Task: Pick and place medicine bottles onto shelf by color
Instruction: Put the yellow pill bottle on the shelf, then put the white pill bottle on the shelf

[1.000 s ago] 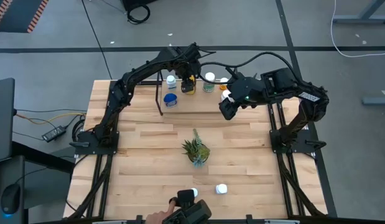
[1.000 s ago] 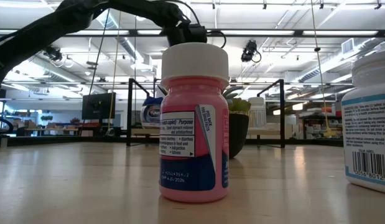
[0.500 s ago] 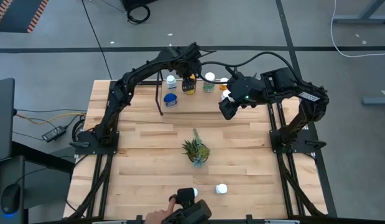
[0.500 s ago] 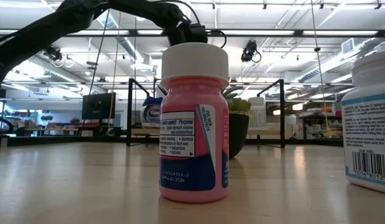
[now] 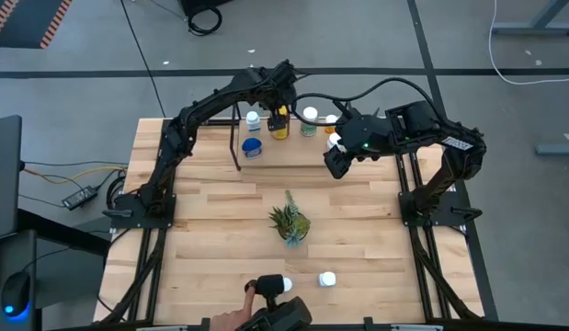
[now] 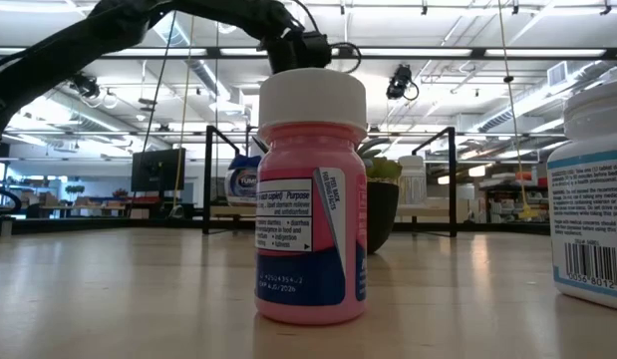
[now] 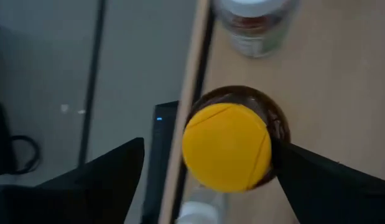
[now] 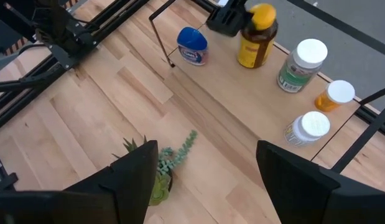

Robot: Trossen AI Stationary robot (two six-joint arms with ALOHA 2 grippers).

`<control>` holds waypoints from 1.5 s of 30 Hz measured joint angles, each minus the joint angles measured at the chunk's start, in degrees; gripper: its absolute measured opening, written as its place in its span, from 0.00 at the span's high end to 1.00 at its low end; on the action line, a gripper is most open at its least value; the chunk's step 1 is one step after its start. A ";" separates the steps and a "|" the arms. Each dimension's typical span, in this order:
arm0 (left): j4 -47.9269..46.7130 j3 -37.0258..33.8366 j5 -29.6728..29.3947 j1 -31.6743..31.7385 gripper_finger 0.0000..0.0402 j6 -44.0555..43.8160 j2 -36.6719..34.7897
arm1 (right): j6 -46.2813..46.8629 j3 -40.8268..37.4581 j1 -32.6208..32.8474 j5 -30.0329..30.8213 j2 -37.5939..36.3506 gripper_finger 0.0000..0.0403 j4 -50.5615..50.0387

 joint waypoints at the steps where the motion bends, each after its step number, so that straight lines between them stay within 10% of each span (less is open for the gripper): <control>1: 0.15 -0.25 -0.62 0.00 0.10 0.03 -0.67 | -0.01 0.00 0.23 0.01 0.00 0.31 -0.01; 20: -9.27 0.15 -2.18 -9.58 0.09 -13.97 -12.89 | -3.87 0.00 3.25 -0.90 0.00 0.31 0.01; 34: -15.73 0.17 5.69 -29.74 0.14 -35.27 -26.42 | 1.97 -14.74 20.24 -9.15 -0.04 0.31 2.21; 45: -12.99 -3.99 -4.14 -52.15 0.15 -53.39 -26.76 | 4.96 -32.66 30.34 -10.72 0.02 0.31 20.93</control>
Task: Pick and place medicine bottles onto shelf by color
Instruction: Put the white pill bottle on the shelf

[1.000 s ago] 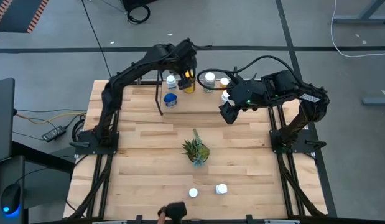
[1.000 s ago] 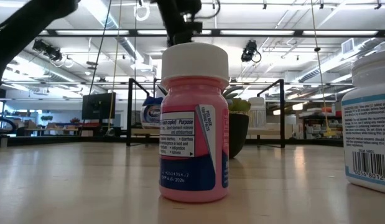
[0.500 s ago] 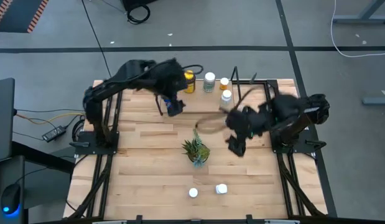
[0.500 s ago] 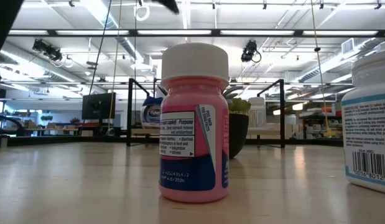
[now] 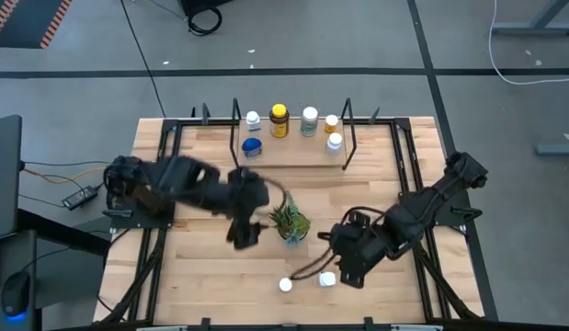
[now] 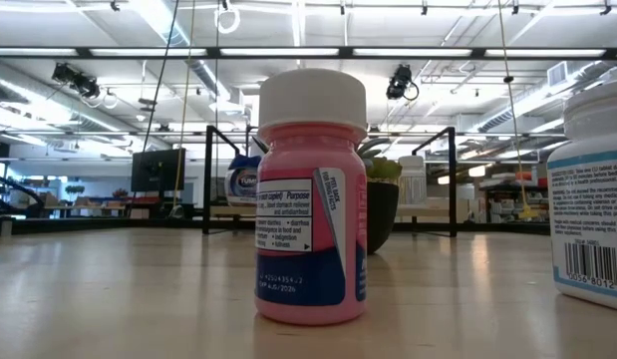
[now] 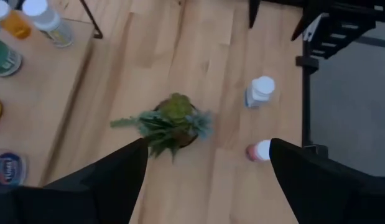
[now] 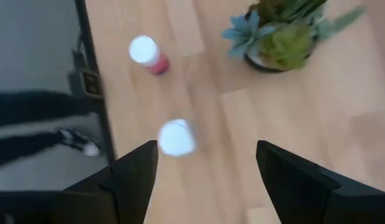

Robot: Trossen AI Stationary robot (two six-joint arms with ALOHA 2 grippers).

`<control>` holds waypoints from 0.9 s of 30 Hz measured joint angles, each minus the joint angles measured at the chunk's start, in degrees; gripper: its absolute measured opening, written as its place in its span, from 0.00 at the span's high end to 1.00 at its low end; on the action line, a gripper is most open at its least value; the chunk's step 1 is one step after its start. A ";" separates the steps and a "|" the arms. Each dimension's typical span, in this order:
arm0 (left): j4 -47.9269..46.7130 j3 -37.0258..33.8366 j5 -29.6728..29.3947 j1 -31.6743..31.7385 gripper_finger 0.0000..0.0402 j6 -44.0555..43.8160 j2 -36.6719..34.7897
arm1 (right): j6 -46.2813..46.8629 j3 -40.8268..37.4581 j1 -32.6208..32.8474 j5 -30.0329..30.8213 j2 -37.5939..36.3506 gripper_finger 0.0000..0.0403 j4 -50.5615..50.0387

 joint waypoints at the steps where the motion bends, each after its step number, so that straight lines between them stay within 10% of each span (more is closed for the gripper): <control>1: 0.35 -0.41 -1.19 -1.38 0.15 -1.16 0.00 | 1.81 -0.88 0.56 0.38 0.00 0.31 1.59; 27: 30.81 -27.95 -0.91 -11.33 0.15 -13.74 0.08 | 0.32 -32.43 5.80 3.89 -0.04 0.05 42.98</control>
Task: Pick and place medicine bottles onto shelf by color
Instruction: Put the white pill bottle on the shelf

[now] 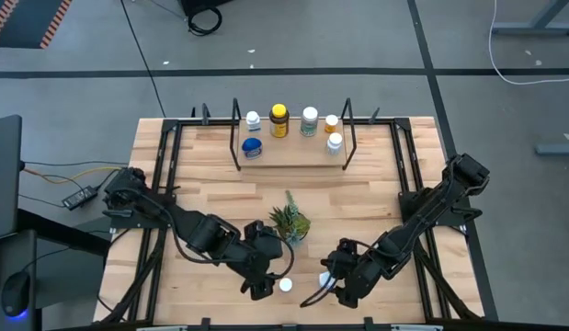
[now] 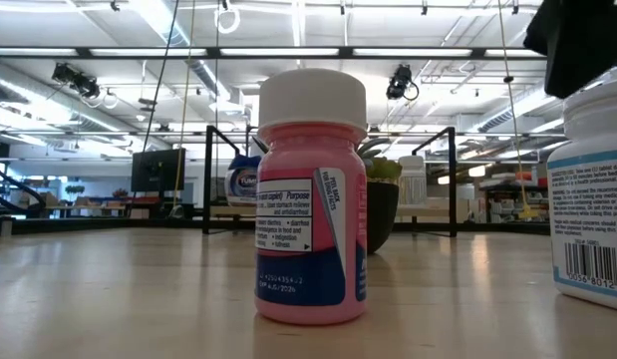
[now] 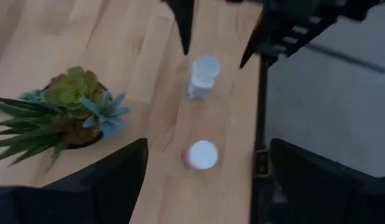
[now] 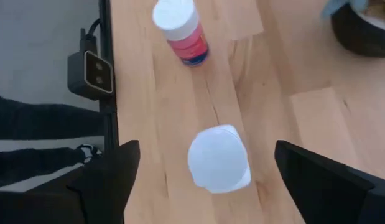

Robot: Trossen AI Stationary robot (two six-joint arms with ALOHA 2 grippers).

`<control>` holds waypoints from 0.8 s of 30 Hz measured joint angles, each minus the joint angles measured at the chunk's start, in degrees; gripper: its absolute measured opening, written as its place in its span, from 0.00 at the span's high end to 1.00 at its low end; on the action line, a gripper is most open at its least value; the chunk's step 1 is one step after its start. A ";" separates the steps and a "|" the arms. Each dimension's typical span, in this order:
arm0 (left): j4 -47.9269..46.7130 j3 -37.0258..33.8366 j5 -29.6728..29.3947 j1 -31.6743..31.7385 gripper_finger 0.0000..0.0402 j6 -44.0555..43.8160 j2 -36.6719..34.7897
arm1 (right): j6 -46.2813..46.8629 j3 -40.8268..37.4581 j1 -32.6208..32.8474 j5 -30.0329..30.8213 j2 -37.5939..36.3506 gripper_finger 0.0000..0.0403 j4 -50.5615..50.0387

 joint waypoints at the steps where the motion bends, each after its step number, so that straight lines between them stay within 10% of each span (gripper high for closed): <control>1: 0.98 -0.19 0.00 -0.04 0.15 -0.42 -0.02 | -1.14 -0.55 0.00 0.00 -0.01 0.04 0.42; 24: 8.62 -0.26 1.11 1.18 0.15 3.48 -0.02 | -14.64 -1.73 1.49 4.29 3.64 0.04 5.06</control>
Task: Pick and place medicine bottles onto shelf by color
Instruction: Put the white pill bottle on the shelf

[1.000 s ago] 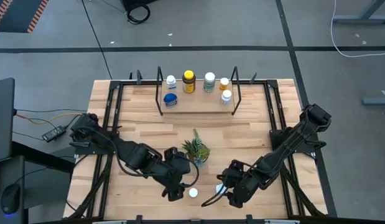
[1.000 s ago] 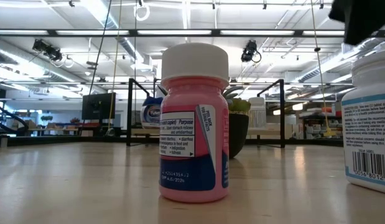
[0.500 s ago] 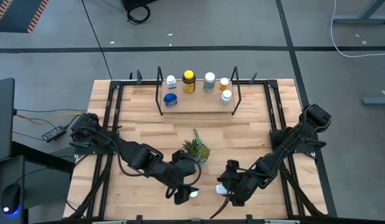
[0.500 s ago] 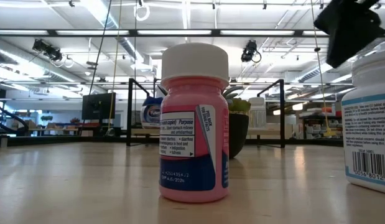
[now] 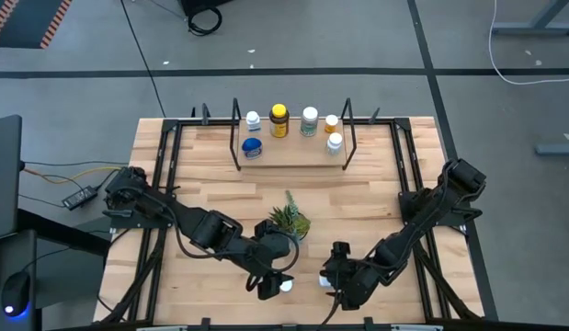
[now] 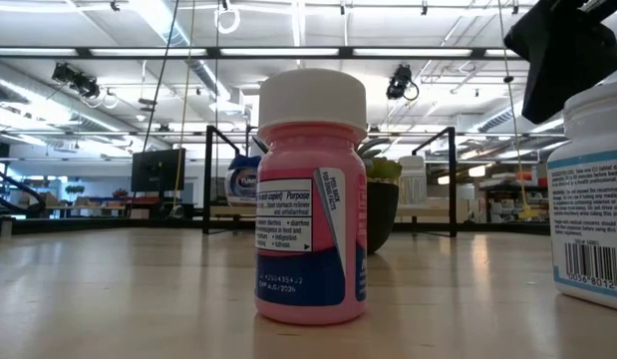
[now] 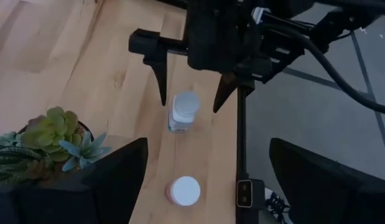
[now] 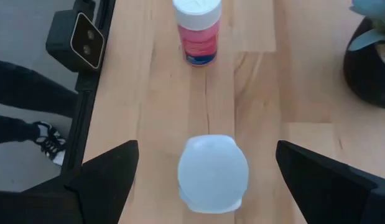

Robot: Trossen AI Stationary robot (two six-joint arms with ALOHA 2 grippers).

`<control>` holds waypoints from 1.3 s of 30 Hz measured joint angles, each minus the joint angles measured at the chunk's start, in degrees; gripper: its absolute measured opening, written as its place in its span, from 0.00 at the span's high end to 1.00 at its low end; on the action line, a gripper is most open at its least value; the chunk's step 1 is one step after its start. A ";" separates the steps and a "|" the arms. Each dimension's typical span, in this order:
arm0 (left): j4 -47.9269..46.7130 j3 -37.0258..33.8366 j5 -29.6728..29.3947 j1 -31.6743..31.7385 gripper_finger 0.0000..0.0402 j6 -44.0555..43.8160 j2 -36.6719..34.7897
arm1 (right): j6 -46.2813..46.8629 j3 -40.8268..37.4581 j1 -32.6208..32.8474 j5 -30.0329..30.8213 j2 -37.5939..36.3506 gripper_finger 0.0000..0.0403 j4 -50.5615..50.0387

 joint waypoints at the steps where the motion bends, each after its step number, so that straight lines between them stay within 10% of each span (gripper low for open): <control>1: -0.02 0.00 0.00 0.00 0.15 -0.34 0.00 | 0.02 0.02 0.11 0.50 0.00 0.04 -0.10; 39: 1.05 0.03 -0.02 -0.24 0.15 -3.91 0.00 | -0.11 -0.17 1.09 2.81 2.71 0.29 -1.51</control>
